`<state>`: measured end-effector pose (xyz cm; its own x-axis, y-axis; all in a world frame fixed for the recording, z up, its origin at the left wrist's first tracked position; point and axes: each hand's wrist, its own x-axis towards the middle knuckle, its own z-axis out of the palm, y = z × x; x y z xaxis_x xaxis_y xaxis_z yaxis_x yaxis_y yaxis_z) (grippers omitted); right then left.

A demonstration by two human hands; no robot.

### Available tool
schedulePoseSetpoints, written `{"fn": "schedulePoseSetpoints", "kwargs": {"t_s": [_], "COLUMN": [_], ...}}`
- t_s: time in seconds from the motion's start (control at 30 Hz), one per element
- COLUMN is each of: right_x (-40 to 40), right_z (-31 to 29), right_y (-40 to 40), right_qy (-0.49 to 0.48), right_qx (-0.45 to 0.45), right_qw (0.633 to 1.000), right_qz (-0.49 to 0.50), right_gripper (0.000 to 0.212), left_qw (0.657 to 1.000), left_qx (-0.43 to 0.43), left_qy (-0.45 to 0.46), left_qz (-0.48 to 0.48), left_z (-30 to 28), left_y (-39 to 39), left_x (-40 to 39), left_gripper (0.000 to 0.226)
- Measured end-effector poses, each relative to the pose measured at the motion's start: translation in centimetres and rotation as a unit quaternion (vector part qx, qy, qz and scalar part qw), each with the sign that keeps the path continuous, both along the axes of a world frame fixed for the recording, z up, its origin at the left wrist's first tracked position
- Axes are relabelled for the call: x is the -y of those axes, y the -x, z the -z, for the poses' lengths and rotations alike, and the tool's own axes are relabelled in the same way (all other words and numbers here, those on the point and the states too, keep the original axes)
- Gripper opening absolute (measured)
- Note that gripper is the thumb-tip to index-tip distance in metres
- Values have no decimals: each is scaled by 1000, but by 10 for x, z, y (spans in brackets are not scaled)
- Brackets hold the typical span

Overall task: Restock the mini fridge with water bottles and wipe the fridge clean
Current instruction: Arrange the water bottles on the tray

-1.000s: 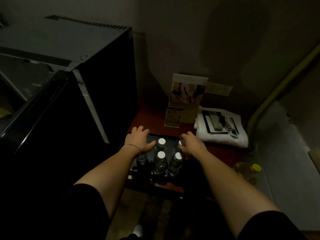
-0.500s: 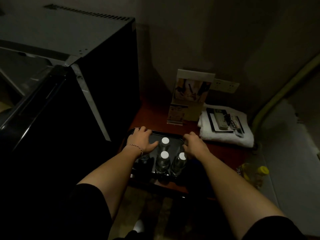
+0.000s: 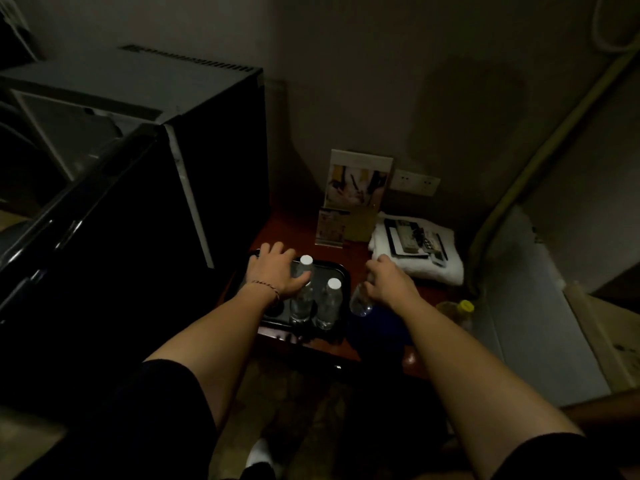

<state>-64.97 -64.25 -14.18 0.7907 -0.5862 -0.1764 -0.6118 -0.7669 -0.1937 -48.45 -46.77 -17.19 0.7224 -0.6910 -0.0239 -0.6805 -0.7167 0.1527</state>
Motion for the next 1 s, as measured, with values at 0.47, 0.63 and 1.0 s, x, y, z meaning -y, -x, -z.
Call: {"fn": "schedulePoseSetpoints", "kwargs": {"t_s": [0.47,0.63,1.0], "right_x": [-101,-147,-300], "right_z": [-25,-26,-24], "right_y": [99,103,112], "right_qy": [-2,-20,-20], "right_qx": [-4,14,19], "right_qw": [997,994,994], "right_qz": [-82,-103,-106], "right_gripper": [14,22,23], "left_qw": [998,997,995], "left_qx": [-25,-11,-102], "left_qy": [-10,-7,11], "left_qz": [-54,-78,-7], "left_z": [-5,-11,2], "left_y": [126,140,163], "left_x": [-111,-158,-302], "left_gripper": [67,65,63]}}
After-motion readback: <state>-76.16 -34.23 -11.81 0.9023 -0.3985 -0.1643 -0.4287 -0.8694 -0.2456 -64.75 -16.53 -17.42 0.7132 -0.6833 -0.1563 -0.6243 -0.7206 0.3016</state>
